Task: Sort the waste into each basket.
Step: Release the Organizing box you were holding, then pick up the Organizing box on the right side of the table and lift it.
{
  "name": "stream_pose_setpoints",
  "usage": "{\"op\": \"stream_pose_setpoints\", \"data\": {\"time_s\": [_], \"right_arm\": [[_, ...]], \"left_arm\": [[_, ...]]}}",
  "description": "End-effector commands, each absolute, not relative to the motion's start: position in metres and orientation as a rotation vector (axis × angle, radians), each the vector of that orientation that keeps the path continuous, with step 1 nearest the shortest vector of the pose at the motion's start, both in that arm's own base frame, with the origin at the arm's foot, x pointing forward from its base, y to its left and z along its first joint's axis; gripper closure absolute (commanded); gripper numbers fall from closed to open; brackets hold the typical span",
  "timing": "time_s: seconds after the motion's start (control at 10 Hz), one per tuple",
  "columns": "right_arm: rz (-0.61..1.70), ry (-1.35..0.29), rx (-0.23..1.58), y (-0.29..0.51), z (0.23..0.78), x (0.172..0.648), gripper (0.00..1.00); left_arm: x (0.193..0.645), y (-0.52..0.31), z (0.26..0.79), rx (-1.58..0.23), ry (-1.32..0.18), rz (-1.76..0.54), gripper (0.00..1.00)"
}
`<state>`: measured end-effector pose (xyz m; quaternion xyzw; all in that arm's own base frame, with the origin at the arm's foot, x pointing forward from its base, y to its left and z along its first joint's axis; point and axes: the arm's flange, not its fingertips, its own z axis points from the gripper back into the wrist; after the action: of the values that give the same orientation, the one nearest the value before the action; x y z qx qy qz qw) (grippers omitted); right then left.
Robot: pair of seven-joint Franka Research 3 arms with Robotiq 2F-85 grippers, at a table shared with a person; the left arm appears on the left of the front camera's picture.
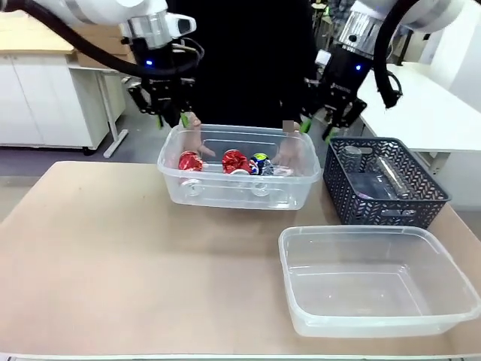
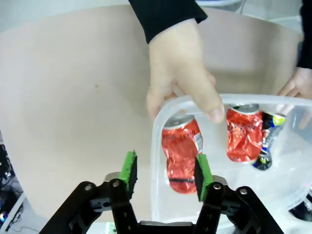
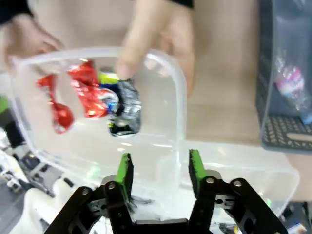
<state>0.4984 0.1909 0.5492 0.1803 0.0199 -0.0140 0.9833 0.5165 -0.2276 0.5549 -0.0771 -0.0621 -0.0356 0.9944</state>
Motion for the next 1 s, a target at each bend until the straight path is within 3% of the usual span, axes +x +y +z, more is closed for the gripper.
{"op": "stream_pose_setpoints", "data": {"time_s": [0.0,0.3,0.4,0.5,0.9], "right_arm": [[0.038,-0.093,0.542,0.164,0.535,0.480,0.02],[0.037,-0.243,0.628,0.151,0.531,0.483,0.00],[0.041,-0.249,0.654,0.152,0.526,0.487,0.00],[-0.003,-0.199,0.580,0.152,0.545,0.491,0.00],[-0.003,-0.199,0.580,0.152,0.545,0.491,0.00]], "left_arm": [[0.482,-0.198,0.560,-0.217,-0.196,-0.052,0.00],[0.474,-0.195,0.558,-0.274,-0.237,-0.126,0.00],[0.475,-0.195,0.552,-0.324,-0.205,-0.243,0.00],[0.477,-0.199,0.574,-0.234,-0.225,-0.065,0.00],[0.477,-0.199,0.574,-0.234,-0.225,-0.065,0.00]]}}
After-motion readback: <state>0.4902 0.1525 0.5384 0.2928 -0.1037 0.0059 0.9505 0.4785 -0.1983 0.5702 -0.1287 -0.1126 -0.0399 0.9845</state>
